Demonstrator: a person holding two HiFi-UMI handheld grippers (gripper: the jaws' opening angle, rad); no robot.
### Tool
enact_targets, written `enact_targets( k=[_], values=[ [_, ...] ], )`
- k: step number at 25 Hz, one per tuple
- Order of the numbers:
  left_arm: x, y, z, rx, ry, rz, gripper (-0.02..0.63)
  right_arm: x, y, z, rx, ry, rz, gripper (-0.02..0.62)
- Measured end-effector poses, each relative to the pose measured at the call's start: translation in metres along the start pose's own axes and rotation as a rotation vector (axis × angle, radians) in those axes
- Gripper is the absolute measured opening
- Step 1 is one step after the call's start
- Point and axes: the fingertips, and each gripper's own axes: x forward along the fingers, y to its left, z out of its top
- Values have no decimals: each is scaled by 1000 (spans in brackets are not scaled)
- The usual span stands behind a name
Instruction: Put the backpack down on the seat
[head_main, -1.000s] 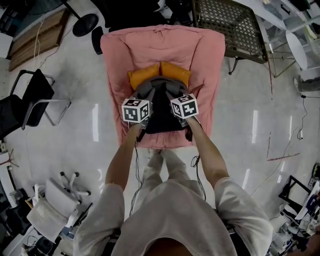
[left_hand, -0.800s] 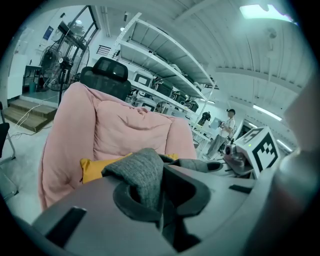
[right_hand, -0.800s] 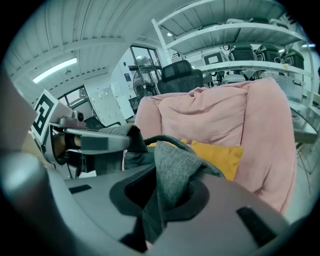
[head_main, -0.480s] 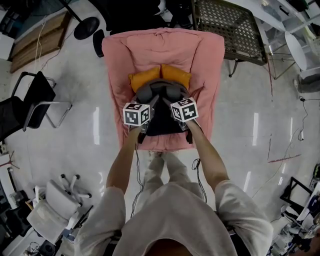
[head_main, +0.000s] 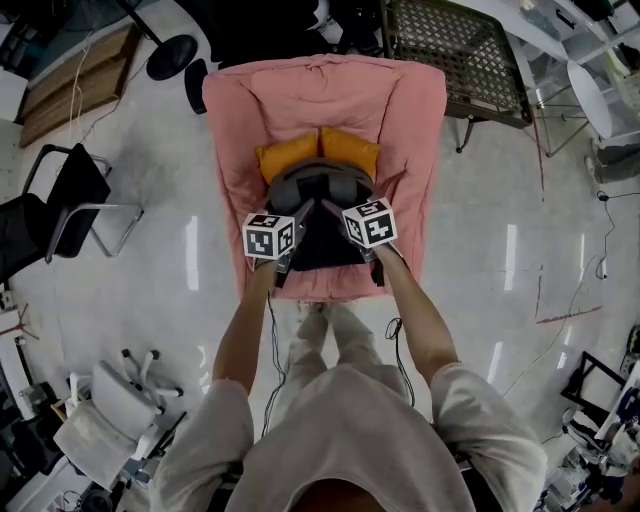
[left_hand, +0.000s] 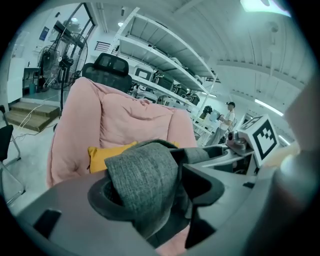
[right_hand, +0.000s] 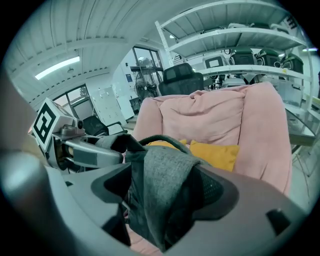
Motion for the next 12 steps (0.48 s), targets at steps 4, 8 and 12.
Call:
enact_targets(
  k=[4,8,12],
  values=[
    [-7,-3,-14,19,24,19,288,-10,0,-1,-5,-19,-17,379],
    [-14,-1,-29,11,46,37,298,-19,2,-1,-14,-29,-21,376],
    [-21,0,-34,19,43,51,298,-29,6,0,-21,-43,-26,370]
  ],
)
